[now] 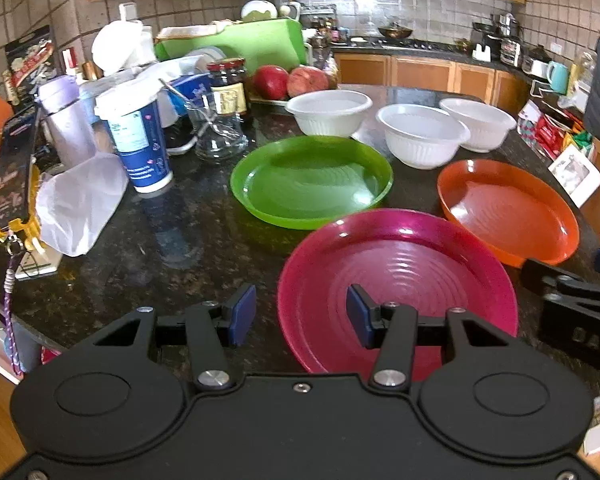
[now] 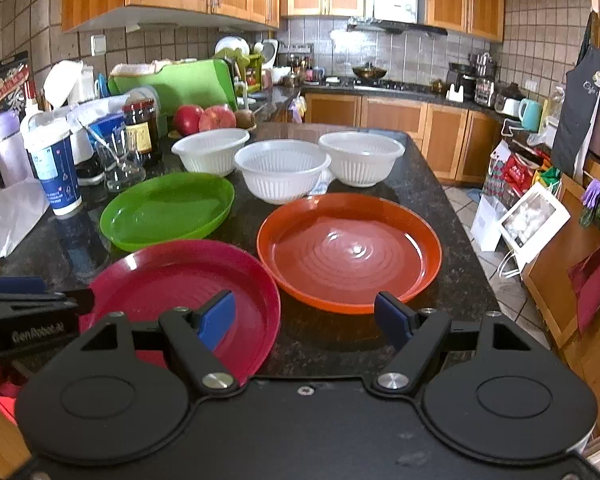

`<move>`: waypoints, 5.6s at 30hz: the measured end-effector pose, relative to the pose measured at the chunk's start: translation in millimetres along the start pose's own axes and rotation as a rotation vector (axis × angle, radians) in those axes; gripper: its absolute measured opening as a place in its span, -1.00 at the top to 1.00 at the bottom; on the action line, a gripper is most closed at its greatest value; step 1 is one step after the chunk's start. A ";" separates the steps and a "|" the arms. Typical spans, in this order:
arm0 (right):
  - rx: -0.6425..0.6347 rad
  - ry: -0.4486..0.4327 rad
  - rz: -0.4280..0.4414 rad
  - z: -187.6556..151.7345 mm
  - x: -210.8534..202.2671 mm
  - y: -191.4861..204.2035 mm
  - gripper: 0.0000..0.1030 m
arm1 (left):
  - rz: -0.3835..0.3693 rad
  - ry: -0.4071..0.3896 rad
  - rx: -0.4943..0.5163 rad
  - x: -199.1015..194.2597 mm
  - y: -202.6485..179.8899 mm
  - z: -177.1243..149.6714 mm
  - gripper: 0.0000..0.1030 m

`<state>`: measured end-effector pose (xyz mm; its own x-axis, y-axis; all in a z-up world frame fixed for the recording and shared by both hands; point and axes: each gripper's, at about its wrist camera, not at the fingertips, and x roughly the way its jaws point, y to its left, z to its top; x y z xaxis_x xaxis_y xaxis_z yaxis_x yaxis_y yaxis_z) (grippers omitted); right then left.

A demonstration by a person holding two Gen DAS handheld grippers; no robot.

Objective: Organize plates and bowls

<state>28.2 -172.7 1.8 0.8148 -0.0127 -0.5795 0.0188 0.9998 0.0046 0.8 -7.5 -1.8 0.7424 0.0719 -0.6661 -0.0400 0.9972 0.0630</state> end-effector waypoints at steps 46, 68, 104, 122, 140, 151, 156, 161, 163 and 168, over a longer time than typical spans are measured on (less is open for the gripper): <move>0.108 0.132 0.096 -14.3 42.9 1.9 0.29 | -0.221 0.124 0.152 67.7 36.5 15.0 0.09; 0.087 0.134 0.073 -18.5 38.3 13.9 0.61 | -0.233 0.116 0.193 56.4 29.3 7.0 0.36; -0.083 0.132 0.239 11.2 69.3 175.5 0.61 | -0.028 0.068 0.057 56.2 179.3 5.0 0.36; -0.056 0.152 0.183 16.0 88.5 212.7 0.61 | -0.090 0.081 0.091 82.7 219.2 14.2 0.36; -0.009 0.126 0.147 20.2 81.7 204.2 0.59 | -0.112 0.074 0.102 79.0 224.0 16.7 0.36; 0.050 0.065 0.126 18.0 58.6 182.3 0.59 | -0.124 0.006 0.120 53.7 214.0 24.3 0.36; 0.078 0.040 0.116 19.8 51.9 154.1 0.59 | -0.148 -0.011 0.142 46.7 185.1 30.6 0.35; 0.108 0.018 0.101 21.8 46.5 107.3 0.59 | -0.176 -0.008 0.151 44.2 140.0 35.7 0.36; 0.120 0.014 0.092 23.7 45.8 84.1 0.59 | -0.182 -0.010 0.152 42.5 118.6 37.8 0.35; 0.139 -0.007 0.066 28.8 42.6 15.2 0.59 | -0.205 -0.007 0.164 42.8 57.3 46.5 0.36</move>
<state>79.9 -158.4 0.6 0.8207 0.0524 -0.5689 0.0448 0.9868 0.1555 61.3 51.8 7.9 0.7287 -0.1319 -0.6720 0.2203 0.9743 0.0476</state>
